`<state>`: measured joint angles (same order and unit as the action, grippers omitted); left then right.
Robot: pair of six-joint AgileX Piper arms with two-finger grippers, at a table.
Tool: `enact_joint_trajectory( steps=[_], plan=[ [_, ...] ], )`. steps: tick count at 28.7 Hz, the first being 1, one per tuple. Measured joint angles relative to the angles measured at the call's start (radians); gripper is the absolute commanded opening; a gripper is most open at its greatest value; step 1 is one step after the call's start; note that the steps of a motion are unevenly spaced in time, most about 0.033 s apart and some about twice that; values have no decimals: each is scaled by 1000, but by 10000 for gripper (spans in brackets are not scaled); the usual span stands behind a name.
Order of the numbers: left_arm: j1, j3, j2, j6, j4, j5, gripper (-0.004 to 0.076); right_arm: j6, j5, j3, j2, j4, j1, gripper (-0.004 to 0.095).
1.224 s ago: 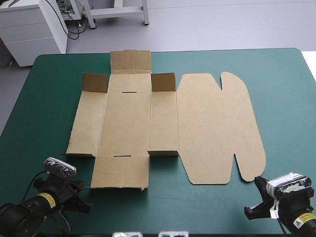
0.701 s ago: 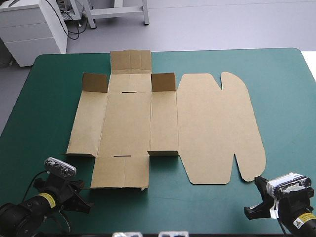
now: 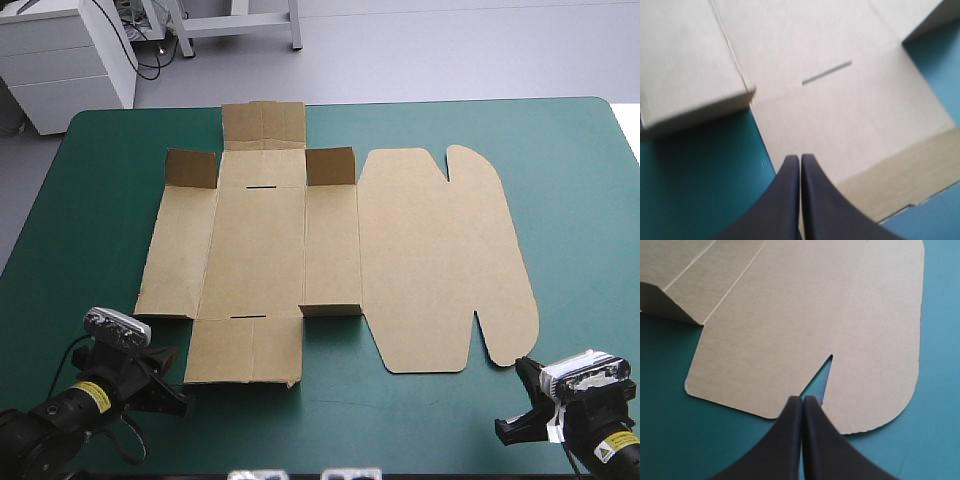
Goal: Fold the box
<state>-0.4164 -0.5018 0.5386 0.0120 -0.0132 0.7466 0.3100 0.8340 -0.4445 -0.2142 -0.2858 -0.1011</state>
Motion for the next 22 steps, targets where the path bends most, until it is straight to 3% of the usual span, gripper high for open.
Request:
enact_joint_trajectory(
  steps=[5, 9, 14, 22],
  plan=[
    [0, -207, 41, 0, 67, 0, -8, 0, 0, 0, 0, 0, 0, -19],
    [0, -359, 137, -1, 146, 83, -8, 0, -1, 0, 0, 0, 0, -19],
    [0, -550, 332, -1, 260, 189, 1, 0, -1, 0, 0, 0, 0, -19],
    [63, -748, 624, 12, 318, 233, 17, 0, -1, 0, 0, 0, 0, -19]
  ],
)
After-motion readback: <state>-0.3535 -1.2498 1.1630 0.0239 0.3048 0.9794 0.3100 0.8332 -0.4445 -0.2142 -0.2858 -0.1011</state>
